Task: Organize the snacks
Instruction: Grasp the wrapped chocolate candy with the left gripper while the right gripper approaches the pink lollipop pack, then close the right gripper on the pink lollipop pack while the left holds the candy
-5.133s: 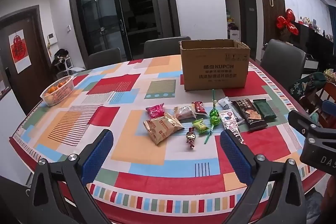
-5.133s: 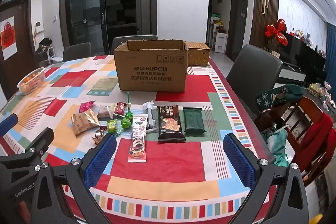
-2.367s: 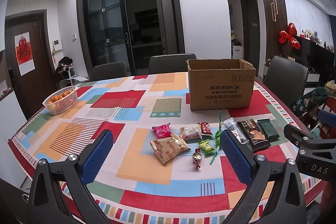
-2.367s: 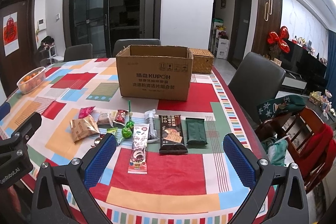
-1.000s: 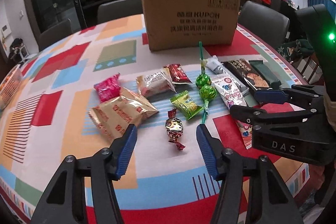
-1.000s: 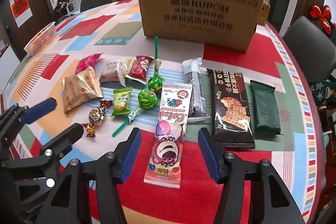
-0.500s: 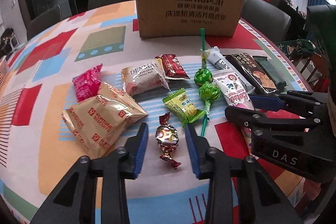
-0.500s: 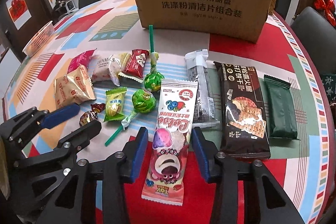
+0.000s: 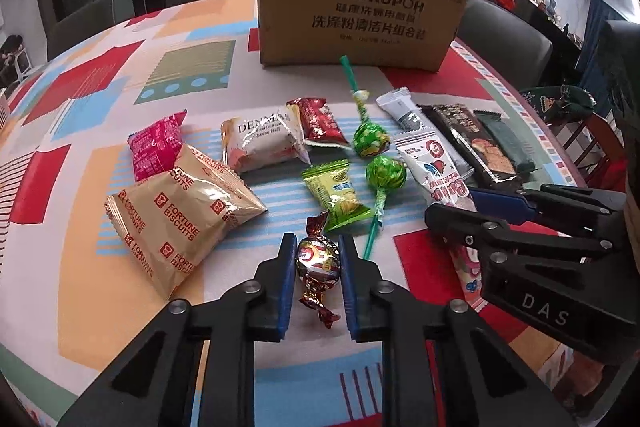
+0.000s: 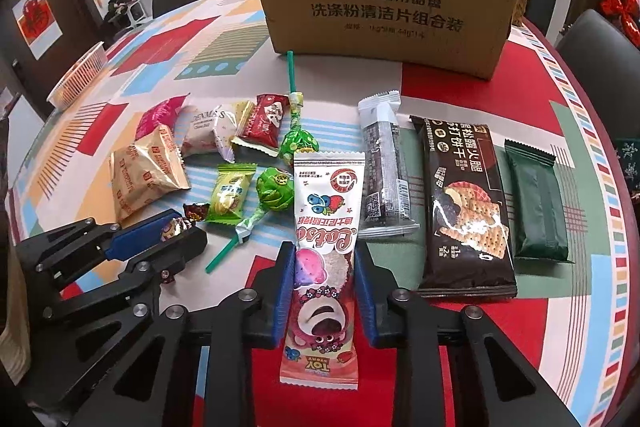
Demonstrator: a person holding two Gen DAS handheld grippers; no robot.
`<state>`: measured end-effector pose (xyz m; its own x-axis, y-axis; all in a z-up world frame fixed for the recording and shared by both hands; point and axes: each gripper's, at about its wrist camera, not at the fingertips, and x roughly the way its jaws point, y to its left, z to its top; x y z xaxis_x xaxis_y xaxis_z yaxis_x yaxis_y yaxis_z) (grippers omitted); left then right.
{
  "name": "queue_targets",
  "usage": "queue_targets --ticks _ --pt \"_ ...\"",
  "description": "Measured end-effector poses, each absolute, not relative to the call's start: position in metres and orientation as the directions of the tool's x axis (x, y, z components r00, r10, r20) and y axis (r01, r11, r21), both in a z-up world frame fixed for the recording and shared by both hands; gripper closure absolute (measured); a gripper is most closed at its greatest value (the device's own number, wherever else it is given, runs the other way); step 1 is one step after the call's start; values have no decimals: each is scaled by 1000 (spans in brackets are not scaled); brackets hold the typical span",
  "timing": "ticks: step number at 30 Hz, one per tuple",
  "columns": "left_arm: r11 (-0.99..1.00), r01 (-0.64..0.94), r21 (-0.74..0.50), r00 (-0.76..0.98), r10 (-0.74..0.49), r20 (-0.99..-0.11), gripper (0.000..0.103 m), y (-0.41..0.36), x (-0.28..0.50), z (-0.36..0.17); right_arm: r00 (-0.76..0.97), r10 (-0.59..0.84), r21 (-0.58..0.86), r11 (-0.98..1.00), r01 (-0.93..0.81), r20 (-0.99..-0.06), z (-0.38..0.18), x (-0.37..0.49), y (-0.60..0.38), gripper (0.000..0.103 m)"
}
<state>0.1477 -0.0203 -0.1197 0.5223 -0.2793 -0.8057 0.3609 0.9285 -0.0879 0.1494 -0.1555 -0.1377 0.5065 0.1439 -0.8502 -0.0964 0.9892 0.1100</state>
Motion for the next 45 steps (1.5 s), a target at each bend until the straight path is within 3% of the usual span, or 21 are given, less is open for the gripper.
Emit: queue_targets --ticks 14,16,17,25,30,34,38,45 --pt "934 349 -72 604 -283 -745 81 -24 129 -72 586 159 119 987 -106 -795 -100 125 -160 74" --pt "934 350 -68 615 -284 -735 81 -26 128 -66 602 162 123 987 -105 -782 -93 121 -163 79" --pt "934 350 -67 621 -285 -730 81 -27 127 -62 608 164 126 986 -105 -777 -90 120 -163 91" --pt "932 357 -54 636 -285 -717 81 -34 122 -49 623 204 173 979 -112 -755 -80 114 -172 92" --pt "935 352 -45 620 -269 -737 81 -33 122 -60 585 221 199 975 -103 -780 -91 119 -170 91" --pt "937 346 -49 605 -262 -752 81 -28 126 -70 534 248 240 967 -86 -808 -107 131 -168 76" --pt "941 335 -53 594 -255 -763 81 -23 131 -78 527 237 247 968 -52 -816 -119 138 -165 70" --pt "946 318 -66 577 -248 -778 81 -16 139 -91 496 234 273 962 6 -836 -137 154 -164 69"
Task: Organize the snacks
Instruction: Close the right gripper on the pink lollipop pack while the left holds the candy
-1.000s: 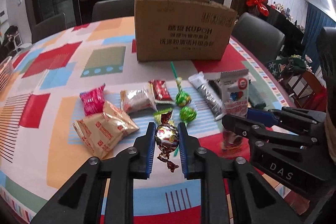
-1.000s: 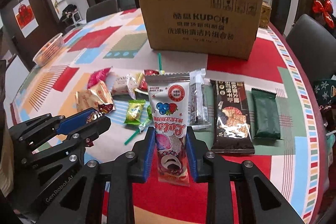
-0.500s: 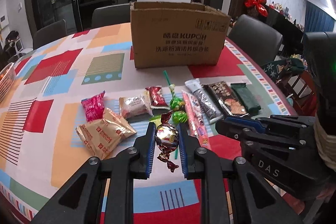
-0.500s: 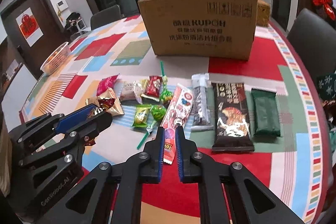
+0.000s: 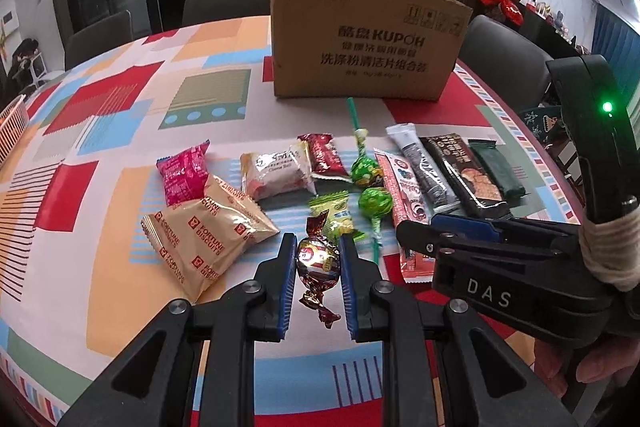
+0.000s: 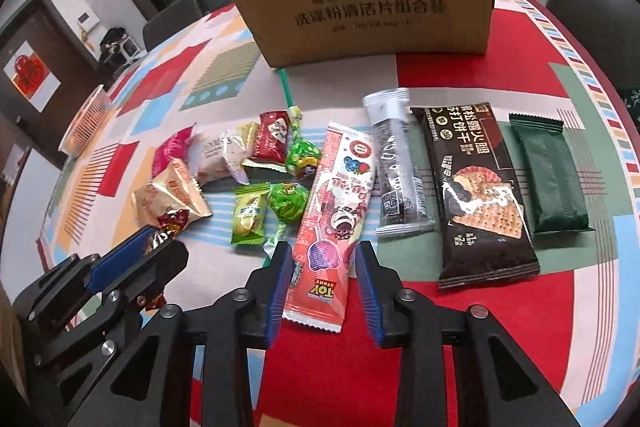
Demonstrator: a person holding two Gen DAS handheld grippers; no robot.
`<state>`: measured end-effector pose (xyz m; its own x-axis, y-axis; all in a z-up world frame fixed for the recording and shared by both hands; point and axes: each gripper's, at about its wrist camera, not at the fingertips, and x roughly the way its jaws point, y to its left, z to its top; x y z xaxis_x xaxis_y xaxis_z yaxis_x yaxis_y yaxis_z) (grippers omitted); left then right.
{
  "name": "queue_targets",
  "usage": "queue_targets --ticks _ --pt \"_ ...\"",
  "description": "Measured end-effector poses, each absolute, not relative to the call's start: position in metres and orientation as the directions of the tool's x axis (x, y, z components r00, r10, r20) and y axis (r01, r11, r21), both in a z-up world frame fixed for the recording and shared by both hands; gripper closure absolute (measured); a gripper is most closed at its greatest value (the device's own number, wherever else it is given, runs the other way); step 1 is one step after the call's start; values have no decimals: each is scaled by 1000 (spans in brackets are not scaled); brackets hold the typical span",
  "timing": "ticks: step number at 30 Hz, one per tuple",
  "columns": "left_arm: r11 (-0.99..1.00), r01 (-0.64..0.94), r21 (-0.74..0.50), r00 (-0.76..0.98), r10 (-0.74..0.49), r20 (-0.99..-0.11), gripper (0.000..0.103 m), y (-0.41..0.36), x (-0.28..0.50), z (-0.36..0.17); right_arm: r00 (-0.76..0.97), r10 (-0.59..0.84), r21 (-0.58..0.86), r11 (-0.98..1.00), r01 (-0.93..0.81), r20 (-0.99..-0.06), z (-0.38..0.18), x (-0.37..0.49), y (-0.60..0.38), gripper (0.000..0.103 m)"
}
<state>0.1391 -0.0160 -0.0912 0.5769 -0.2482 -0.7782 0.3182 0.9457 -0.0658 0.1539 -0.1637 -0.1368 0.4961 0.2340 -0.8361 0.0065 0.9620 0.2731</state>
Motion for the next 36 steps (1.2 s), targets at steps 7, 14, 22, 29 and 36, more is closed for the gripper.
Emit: queue_targets --ticks 7,14,22,29,36 --pt "946 314 -81 554 -252 -793 81 -14 148 -104 493 195 237 971 23 -848 -142 165 -157 69" --pt "949 304 -80 548 -243 -800 81 -12 155 -110 504 123 144 990 3 -855 -142 175 -142 65" --pt "953 293 -75 547 -232 -805 81 -9 162 -112 510 103 115 993 -6 -854 -143 184 -139 59" --pt "951 301 -69 545 -231 -806 81 -13 160 -113 521 60 48 998 -37 -851 -144 181 -135 69" --pt "946 316 -65 560 -241 -792 81 -22 154 -102 538 96 92 995 -34 -837 -137 171 -149 76"
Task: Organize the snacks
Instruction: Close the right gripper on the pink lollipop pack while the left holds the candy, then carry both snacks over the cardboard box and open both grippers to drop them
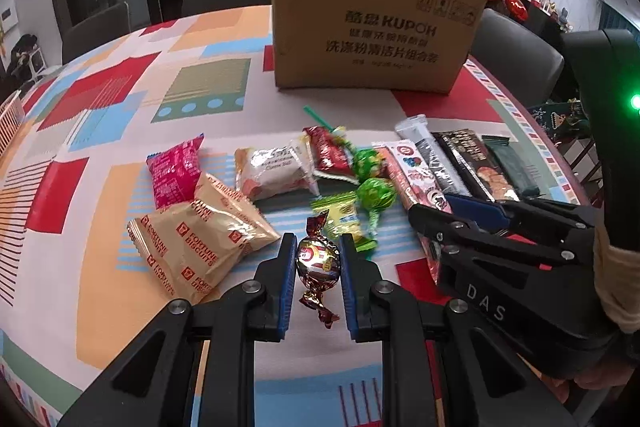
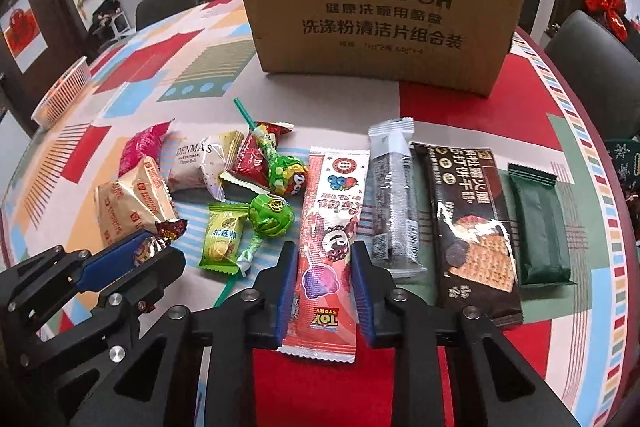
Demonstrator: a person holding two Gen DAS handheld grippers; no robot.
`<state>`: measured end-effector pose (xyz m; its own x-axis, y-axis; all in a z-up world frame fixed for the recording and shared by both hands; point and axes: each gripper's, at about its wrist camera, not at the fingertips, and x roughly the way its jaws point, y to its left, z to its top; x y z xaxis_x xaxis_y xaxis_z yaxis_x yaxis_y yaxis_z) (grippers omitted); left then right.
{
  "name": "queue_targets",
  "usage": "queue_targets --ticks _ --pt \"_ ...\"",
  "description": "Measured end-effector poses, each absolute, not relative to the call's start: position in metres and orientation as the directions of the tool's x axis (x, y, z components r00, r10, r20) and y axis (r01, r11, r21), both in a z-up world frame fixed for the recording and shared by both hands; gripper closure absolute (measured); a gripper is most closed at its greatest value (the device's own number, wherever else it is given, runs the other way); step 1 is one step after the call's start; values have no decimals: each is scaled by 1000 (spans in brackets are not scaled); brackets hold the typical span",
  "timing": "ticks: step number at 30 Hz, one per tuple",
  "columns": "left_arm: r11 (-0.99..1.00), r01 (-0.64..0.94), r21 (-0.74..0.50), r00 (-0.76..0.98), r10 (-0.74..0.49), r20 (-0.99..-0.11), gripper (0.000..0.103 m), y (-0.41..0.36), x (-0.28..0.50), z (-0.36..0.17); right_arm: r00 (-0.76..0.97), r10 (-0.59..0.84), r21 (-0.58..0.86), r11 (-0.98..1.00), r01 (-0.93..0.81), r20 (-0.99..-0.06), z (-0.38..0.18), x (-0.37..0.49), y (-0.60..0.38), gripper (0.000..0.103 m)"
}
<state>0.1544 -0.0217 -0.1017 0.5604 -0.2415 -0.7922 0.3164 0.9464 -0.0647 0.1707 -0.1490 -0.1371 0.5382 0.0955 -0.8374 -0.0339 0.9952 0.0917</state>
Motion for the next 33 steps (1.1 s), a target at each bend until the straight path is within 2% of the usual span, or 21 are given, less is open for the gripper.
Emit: queue_targets --ticks 17,33 --pt "934 353 -56 589 -269 -762 81 -40 144 -69 625 136 153 988 -27 -768 -98 141 -172 78" --pt "918 395 -38 672 -317 -669 81 -58 181 10 742 146 175 984 -39 -655 -28 161 -201 78"
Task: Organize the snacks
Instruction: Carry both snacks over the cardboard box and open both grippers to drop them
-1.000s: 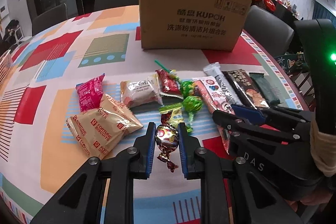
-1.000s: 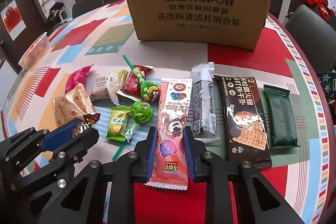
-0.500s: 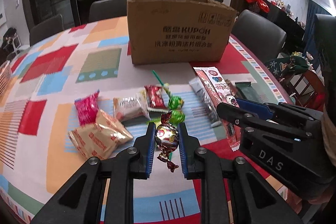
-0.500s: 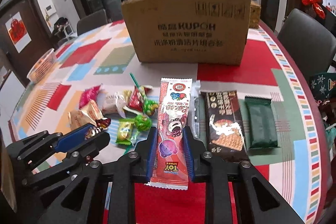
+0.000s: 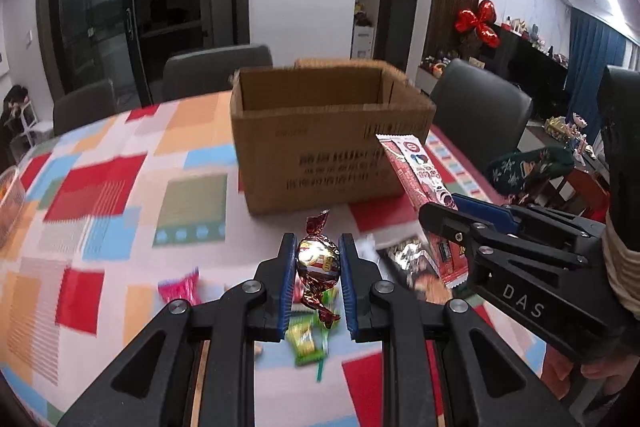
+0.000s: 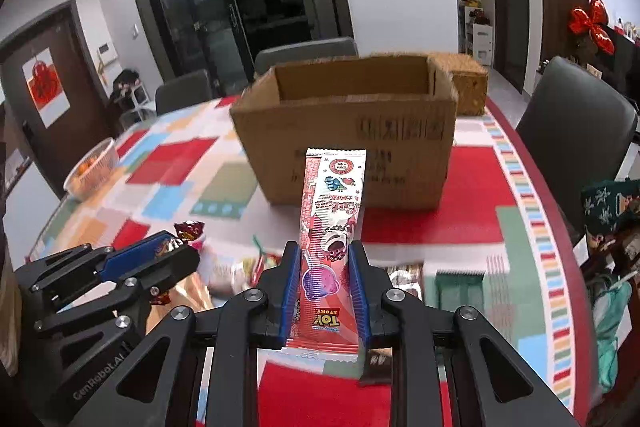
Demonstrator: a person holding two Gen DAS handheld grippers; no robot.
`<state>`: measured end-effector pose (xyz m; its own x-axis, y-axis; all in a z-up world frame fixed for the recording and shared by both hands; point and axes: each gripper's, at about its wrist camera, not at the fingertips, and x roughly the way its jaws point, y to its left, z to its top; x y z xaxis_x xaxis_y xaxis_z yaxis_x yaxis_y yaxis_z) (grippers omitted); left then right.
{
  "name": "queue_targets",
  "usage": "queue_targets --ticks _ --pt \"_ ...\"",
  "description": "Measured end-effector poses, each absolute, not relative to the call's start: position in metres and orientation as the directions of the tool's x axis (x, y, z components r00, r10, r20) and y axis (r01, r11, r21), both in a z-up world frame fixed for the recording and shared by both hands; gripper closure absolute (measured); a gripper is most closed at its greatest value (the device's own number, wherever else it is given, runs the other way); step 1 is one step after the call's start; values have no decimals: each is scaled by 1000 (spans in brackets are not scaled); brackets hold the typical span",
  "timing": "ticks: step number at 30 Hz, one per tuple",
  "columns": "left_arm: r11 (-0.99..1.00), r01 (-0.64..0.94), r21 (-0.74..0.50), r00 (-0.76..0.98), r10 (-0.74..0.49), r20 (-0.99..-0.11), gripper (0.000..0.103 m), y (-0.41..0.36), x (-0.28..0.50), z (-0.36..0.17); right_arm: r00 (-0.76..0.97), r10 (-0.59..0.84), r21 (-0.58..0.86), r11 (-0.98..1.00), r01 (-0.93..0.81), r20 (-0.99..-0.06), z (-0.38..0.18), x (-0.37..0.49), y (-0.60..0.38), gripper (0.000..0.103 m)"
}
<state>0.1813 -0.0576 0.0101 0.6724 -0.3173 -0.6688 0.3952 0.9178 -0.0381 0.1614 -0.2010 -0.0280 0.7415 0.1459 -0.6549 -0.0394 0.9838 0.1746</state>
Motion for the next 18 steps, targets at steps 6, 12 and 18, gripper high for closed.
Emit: queue_targets --ticks 6,12,18 --pt "908 419 -5 694 -324 -643 81 -73 208 37 760 158 194 980 -42 -631 -4 184 -213 78" --pt "904 428 16 708 -324 -628 81 -83 238 60 781 157 190 980 -50 -605 21 210 -221 78" --pt "902 429 42 718 -313 -622 81 -91 276 75 783 153 184 982 -50 -603 36 238 -227 78"
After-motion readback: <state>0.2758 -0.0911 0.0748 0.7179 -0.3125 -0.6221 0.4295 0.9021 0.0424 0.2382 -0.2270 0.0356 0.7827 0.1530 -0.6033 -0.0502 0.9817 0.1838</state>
